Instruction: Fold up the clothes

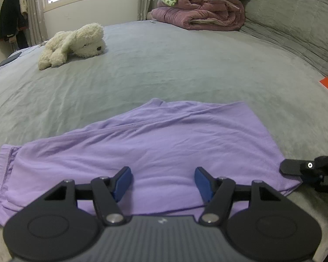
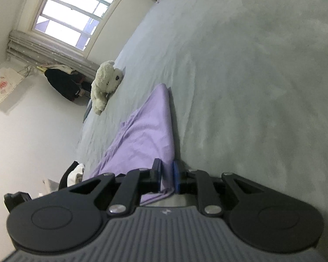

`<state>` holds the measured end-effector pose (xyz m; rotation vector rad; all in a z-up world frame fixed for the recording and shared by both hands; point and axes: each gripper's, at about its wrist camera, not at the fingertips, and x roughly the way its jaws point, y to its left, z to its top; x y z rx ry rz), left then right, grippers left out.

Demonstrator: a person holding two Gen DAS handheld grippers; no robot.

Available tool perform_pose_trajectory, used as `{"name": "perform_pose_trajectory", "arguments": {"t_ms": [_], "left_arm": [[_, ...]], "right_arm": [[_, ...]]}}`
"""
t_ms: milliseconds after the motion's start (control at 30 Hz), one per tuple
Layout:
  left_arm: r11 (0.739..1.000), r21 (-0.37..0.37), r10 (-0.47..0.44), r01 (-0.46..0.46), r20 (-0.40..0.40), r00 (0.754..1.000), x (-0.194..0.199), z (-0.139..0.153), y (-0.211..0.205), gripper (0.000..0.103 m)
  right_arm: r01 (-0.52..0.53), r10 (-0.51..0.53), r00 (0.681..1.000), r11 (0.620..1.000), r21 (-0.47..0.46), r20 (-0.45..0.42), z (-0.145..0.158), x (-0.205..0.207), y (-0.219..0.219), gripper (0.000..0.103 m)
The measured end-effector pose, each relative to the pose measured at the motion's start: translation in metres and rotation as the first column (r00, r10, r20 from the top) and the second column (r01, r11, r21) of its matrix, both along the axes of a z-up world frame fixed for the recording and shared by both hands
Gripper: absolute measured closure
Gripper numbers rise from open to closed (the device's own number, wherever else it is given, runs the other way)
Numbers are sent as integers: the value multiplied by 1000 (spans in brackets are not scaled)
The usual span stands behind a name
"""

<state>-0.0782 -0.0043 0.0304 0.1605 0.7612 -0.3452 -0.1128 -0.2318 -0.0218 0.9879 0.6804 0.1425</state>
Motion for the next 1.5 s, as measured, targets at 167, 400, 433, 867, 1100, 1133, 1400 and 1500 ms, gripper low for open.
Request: {"name": "perform_pose_trajectory", "arguments": {"t_ms": [167, 400, 433, 867, 1100, 1133, 1400, 1500], "left_arm": [[1000, 2, 1, -1, -1, 1000, 0, 0, 0, 37], [1000, -10, 3, -3, -11, 1000, 2, 2, 2, 36], [1000, -21, 8, -8, -17, 1000, 3, 3, 4, 36], [862, -496, 29, -104, -156, 987, 23, 17, 56, 50], [869, -492, -25, -60, -163, 986, 23, 12, 41, 49], [873, -485, -26, -57, -163, 986, 24, 12, 40, 49], [886, -460, -14, -60, -156, 988, 29, 12, 42, 49], [893, -448, -30, -42, -152, 988, 27, 11, 38, 49]], "right_arm": [[-4, 7, 1000, 995, -95, 26, 9, -4, 8, 89], [-3, 70, 989, 891, -454, 130, 44, -10, 55, 90], [-7, 85, 987, 871, -491, 136, 48, -10, 62, 90], [-36, 228, 954, 735, -677, 197, 48, -7, 121, 90], [-70, 308, 931, 676, -733, 195, 44, -3, 151, 98], [-69, 297, 937, 674, -736, 184, 42, -2, 150, 98], [-9, 82, 988, 880, -475, 133, 46, -7, 56, 76], [8, 27, 996, 931, -365, 90, 37, -8, 25, 75]]}}
